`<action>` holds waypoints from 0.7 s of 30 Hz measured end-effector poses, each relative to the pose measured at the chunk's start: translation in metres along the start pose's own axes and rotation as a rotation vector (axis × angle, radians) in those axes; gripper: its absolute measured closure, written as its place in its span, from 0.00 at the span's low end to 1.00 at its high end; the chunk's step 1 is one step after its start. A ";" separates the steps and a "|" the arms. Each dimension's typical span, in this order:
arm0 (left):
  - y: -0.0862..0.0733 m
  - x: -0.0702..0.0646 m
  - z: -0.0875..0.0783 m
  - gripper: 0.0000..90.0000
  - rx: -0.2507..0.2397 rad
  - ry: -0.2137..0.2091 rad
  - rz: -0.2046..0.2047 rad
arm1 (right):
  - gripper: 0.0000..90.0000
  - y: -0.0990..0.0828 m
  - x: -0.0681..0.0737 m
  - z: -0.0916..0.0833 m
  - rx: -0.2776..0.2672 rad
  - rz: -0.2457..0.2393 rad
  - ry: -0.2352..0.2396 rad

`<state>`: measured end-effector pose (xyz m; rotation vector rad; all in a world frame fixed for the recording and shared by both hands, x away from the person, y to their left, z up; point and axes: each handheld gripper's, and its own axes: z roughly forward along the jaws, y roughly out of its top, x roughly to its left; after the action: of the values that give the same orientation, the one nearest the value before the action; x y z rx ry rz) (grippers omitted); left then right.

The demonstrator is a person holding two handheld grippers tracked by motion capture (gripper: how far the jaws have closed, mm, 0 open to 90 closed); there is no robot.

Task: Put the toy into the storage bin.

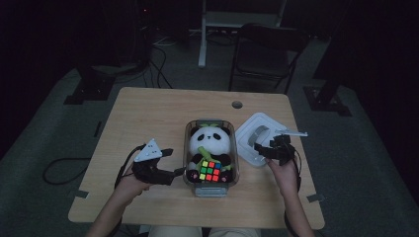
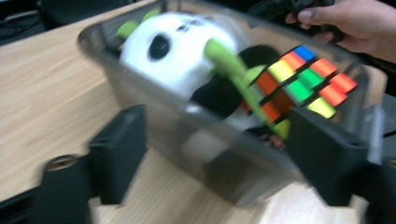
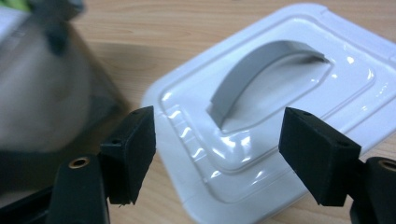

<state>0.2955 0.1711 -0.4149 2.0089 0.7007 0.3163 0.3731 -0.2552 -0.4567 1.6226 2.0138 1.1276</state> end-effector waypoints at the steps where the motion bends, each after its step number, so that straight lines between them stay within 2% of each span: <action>1: -0.004 0.003 0.001 0.20 -0.002 0.011 -0.018 | 0.30 -0.001 -0.001 0.004 0.001 0.002 -0.012; 2: -0.007 0.005 0.001 0.20 -0.010 0.013 -0.031 | 0.30 -0.002 -0.001 0.008 -0.004 0.007 -0.030; 6: -0.015 0.010 0.003 0.17 -0.011 0.032 -0.052 | 0.30 -0.003 0.001 0.019 -0.001 0.016 -0.040; 7: -0.019 0.012 0.004 0.16 -0.013 0.052 -0.055 | 0.30 -0.003 0.003 0.026 -0.004 0.016 -0.053; 8: -0.021 0.013 0.005 0.10 -0.009 0.059 -0.057 | 0.30 -0.002 0.004 0.030 -0.008 0.014 -0.061; 11: -0.033 0.017 0.010 0.09 0.017 0.074 -0.072 | 0.30 0.000 0.007 0.040 -0.007 0.020 -0.090; 12: -0.035 0.018 0.011 0.02 0.029 0.073 -0.079 | 0.30 0.001 0.007 0.045 -0.008 0.027 -0.095; 13: -0.038 0.019 0.012 0.00 0.032 0.077 -0.082 | 0.30 0.001 0.007 0.048 -0.004 0.031 -0.102; 15: -0.041 0.021 0.012 0.00 0.033 0.085 -0.085 | 0.30 0.002 0.008 0.051 0.000 0.033 -0.115; 16: -0.048 0.025 0.014 0.00 0.043 0.105 -0.103 | 0.30 0.004 0.008 0.058 0.001 0.042 -0.147; 21: -0.062 0.030 0.018 0.00 0.052 0.130 -0.125 | 0.33 0.006 0.005 0.071 0.007 0.060 -0.200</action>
<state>0.3065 0.1997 -0.4795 1.9957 0.9209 0.3603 0.4231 -0.2234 -0.4958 1.7354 1.8561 0.9372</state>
